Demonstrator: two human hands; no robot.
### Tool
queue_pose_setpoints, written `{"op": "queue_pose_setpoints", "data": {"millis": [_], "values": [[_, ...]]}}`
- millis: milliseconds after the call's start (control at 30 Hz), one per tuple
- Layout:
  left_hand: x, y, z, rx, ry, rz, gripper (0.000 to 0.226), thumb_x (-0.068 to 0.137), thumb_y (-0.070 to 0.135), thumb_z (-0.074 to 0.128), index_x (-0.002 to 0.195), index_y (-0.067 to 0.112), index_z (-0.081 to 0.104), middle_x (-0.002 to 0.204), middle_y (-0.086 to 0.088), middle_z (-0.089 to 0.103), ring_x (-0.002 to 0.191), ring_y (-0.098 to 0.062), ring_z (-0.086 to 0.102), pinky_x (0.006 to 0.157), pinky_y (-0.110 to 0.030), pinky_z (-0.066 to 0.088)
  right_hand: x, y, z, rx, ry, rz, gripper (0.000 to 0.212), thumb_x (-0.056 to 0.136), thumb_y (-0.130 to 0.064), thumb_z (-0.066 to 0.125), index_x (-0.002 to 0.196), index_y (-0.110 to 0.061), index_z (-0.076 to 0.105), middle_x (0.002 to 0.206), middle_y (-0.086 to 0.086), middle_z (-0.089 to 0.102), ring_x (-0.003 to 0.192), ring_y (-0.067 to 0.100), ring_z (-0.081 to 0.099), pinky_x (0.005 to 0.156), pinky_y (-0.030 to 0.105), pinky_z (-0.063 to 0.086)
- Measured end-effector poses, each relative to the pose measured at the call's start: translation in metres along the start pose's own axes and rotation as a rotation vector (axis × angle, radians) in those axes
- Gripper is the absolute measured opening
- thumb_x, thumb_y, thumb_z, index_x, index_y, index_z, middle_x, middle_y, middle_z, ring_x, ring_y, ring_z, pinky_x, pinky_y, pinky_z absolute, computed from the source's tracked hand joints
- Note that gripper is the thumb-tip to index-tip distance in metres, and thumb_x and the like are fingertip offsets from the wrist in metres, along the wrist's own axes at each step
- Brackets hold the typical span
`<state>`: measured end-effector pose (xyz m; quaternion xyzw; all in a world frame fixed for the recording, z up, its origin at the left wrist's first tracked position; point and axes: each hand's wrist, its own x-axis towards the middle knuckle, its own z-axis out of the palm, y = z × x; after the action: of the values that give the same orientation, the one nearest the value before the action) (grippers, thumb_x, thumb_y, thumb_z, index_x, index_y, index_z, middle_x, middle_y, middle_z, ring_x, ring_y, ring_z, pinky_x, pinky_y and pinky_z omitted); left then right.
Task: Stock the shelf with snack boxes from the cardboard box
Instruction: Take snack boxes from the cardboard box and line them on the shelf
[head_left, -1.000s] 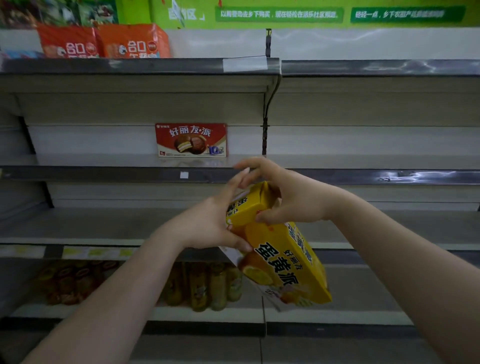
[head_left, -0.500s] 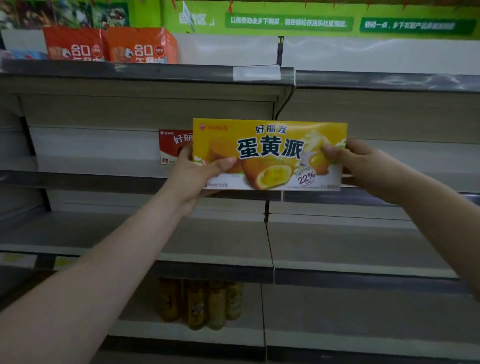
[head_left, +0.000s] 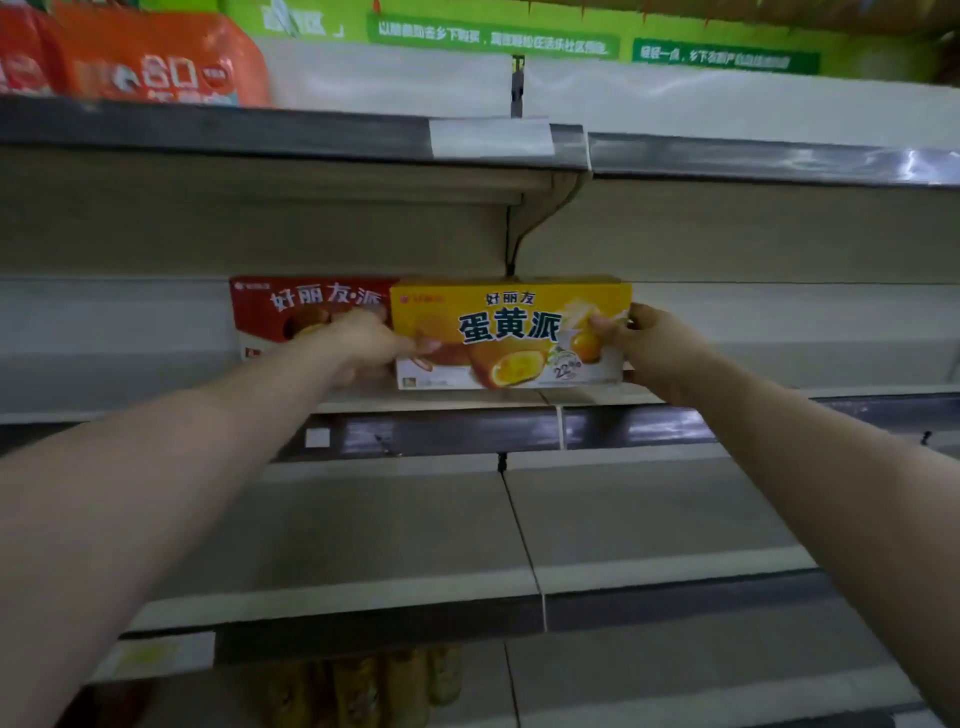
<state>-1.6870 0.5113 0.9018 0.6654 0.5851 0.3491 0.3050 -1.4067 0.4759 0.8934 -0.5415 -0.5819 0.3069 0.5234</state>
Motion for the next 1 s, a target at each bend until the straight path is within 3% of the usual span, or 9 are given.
{"op": "queue_pose_setpoints", "data": {"millis": [133, 200, 267, 433, 533, 700, 733, 800, 1000], "values": [[0.012, 0.004, 0.018, 0.010, -0.047, -0.049, 0.062, 0.081, 0.026, 0.074, 0.137, 0.014, 0.048, 0.134, -0.002, 0.055, 0.124, -0.022, 0.049, 0.091, -0.027, 0.034, 0.019, 0.008, 0.003, -0.073, -0.050, 0.094, 0.023, 0.097, -0.016, 0.054, 0.120, -0.011, 0.054, 0.110, 0.011, 0.064, 0.098, 0.032, 0.065, 0.087, 0.056, 0.052], [0.019, 0.006, 0.024, 0.048, -0.003, -0.040, 0.054, 0.088, 0.023, 0.068, 0.137, 0.013, 0.047, 0.134, -0.002, 0.054, 0.115, -0.018, 0.050, 0.082, -0.022, 0.034, 0.030, 0.011, 0.000, -0.074, -0.046, 0.116, 0.029, 0.097, -0.015, 0.056, 0.125, -0.009, 0.052, 0.117, 0.015, 0.062, 0.101, 0.034, 0.064, 0.088, 0.058, 0.051], [0.026, 0.008, 0.028, 0.113, 0.066, -0.005, 0.051, 0.090, 0.025, 0.067, 0.136, 0.012, 0.049, 0.128, -0.001, 0.054, 0.118, -0.022, 0.049, 0.076, -0.021, 0.032, 0.040, 0.015, -0.002, -0.070, -0.038, 0.137, 0.031, 0.096, -0.018, 0.058, 0.124, -0.010, 0.052, 0.118, 0.015, 0.062, 0.103, 0.034, 0.063, 0.088, 0.056, 0.051], [0.054, 0.005, 0.043, 0.243, 0.133, 0.059, 0.041, 0.089, 0.023, 0.069, 0.127, 0.013, 0.057, 0.132, -0.008, 0.059, 0.119, -0.028, 0.054, 0.091, -0.029, 0.040, 0.074, 0.024, 0.003, -0.017, -0.033, 0.152, 0.018, 0.092, -0.013, 0.061, 0.108, -0.014, 0.051, 0.111, 0.016, 0.060, 0.095, 0.035, 0.060, 0.087, 0.054, 0.051], [0.070, 0.006, 0.049, 0.291, 0.147, 0.100, 0.036, 0.089, 0.019, 0.068, 0.123, 0.011, 0.060, 0.127, -0.010, 0.061, 0.116, -0.030, 0.055, 0.101, -0.039, 0.043, 0.094, 0.032, 0.004, -0.126, -0.022, 0.111, 0.025, 0.094, -0.019, 0.057, 0.118, -0.009, 0.055, 0.123, 0.018, 0.060, 0.109, 0.038, 0.060, 0.092, 0.053, 0.050], [0.099, -0.009, 0.042, 0.243, 0.221, 0.067, 0.044, 0.078, 0.023, 0.079, 0.118, 0.011, 0.065, 0.121, -0.015, 0.065, 0.110, -0.032, 0.061, 0.096, -0.046, 0.050, 0.117, 0.039, 0.009, -0.094, -0.097, 0.086, 0.009, 0.093, -0.013, 0.056, 0.101, -0.011, 0.058, 0.119, 0.019, 0.062, 0.109, 0.038, 0.061, 0.094, 0.056, 0.049], [0.102, -0.012, 0.041, 0.223, 0.237, 0.061, 0.046, 0.075, 0.024, 0.082, 0.116, 0.012, 0.066, 0.118, -0.014, 0.067, 0.108, -0.031, 0.063, 0.095, -0.046, 0.051, 0.119, 0.039, 0.008, -0.065, -0.117, 0.093, 0.007, 0.091, -0.007, 0.055, 0.091, -0.013, 0.058, 0.113, 0.018, 0.063, 0.108, 0.037, 0.061, 0.095, 0.057, 0.048], [0.107, -0.014, 0.042, 0.194, 0.245, 0.078, 0.049, 0.072, 0.024, 0.084, 0.116, 0.014, 0.065, 0.118, -0.013, 0.067, 0.107, -0.030, 0.063, 0.095, -0.046, 0.051, 0.124, 0.040, 0.006, -0.012, -0.178, 0.122, 0.022, 0.088, 0.003, 0.053, 0.080, -0.017, 0.054, 0.104, 0.014, 0.065, 0.103, 0.035, 0.062, 0.095, 0.056, 0.048], [0.114, -0.015, 0.055, 0.277, 0.203, 0.202, 0.052, 0.082, 0.019, 0.076, 0.128, 0.009, 0.057, 0.128, -0.013, 0.061, 0.118, -0.029, 0.056, 0.099, -0.038, 0.045, 0.142, 0.047, -0.014, -0.021, -0.257, 0.133, 0.020, 0.088, 0.003, 0.059, 0.087, -0.017, 0.059, 0.104, 0.011, 0.065, 0.096, 0.030, 0.063, 0.086, 0.050, 0.051]]}}
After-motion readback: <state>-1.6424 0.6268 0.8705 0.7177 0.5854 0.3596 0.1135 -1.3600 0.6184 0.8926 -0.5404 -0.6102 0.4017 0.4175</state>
